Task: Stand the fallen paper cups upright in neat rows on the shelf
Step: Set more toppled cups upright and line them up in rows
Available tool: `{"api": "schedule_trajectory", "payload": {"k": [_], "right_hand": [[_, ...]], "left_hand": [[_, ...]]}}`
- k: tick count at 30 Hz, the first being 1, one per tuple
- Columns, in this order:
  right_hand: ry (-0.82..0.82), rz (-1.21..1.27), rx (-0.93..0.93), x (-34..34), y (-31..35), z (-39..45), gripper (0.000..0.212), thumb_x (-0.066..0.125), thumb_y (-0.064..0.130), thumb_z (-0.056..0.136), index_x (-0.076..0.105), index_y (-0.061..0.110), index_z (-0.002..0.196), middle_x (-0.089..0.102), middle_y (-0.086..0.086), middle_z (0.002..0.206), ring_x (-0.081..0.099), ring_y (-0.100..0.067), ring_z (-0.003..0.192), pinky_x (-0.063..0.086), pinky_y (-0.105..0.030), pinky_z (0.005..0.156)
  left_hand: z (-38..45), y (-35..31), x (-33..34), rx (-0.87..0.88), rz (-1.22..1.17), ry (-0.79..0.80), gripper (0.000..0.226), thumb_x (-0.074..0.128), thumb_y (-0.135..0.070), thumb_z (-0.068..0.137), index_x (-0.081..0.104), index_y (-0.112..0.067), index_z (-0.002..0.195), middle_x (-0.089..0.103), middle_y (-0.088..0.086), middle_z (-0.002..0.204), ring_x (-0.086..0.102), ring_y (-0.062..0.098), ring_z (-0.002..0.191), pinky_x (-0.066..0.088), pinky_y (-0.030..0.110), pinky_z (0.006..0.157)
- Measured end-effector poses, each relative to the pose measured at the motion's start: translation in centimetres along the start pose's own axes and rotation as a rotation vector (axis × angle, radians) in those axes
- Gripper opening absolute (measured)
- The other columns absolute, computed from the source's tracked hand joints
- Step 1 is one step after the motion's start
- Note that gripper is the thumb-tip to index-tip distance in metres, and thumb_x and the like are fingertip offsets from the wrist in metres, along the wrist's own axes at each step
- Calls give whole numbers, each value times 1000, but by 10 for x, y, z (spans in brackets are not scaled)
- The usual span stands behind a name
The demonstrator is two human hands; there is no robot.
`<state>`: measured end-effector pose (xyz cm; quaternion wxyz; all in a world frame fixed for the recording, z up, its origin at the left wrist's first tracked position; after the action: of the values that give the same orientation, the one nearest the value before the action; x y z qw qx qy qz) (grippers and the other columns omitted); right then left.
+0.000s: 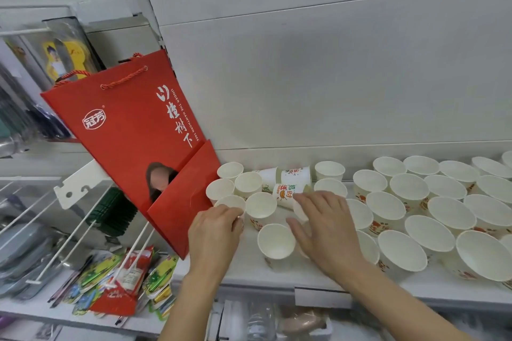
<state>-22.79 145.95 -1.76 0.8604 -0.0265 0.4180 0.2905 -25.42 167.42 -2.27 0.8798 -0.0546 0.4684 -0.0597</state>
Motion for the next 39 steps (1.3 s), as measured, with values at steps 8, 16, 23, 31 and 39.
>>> {"api": "schedule_trajectory", "payload": {"k": [8, 16, 23, 31, 39], "right_hand": [[417, -198, 273, 43, -49, 71, 41, 52, 53, 84, 67, 21, 105, 67, 0, 100, 49, -26, 102, 29, -38, 90], [613, -288, 235, 59, -40, 91, 49, 52, 68, 74, 60, 26, 95, 64, 1, 94, 44, -27, 104, 27, -38, 88], [865, -428, 187, 70, -32, 106, 47, 70, 52, 70, 58, 27, 107, 63, 4, 107, 43, -23, 114, 24, -38, 91], [793, -420, 151, 71, -47, 103, 55, 73, 45, 66, 58, 21, 113, 58, -5, 114, 43, -28, 114, 27, -40, 95], [557, 345, 442, 26, -77, 108, 52, 83, 35, 61, 57, 25, 105, 62, 7, 99, 59, -13, 89, 44, -29, 74]], "left_hand": [[-9, 12, 24, -87, -108, 75, 11, 81, -28, 76, 73, -32, 82, 69, -12, 76, 60, 15, 64, 43, 27, 57], [41, -12, 8, -41, -177, 23, 21, 68, -39, 84, 73, -26, 100, 72, -7, 94, 65, 20, 87, 50, 35, 73], [136, -38, 61, 195, -92, 420, 35, 59, -19, 89, 62, -28, 122, 57, -4, 128, 50, 22, 120, 42, 35, 97], [159, -46, 90, 295, 167, 696, 32, 60, -1, 84, 69, -22, 107, 52, 4, 124, 53, 28, 115, 42, 32, 87], [159, -31, 90, 112, -72, 540, 11, 72, -20, 74, 73, -26, 84, 58, -6, 104, 59, 19, 94, 47, 29, 73]]}}
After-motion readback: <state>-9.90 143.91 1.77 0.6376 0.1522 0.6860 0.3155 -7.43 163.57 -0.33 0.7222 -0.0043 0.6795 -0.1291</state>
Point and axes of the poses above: each hand's wrist, its own z-axis towards the middle knuckle, its own x-axis out of the palm, y = z × x, the point moved 2 cm from there along z, towards the middle knuckle
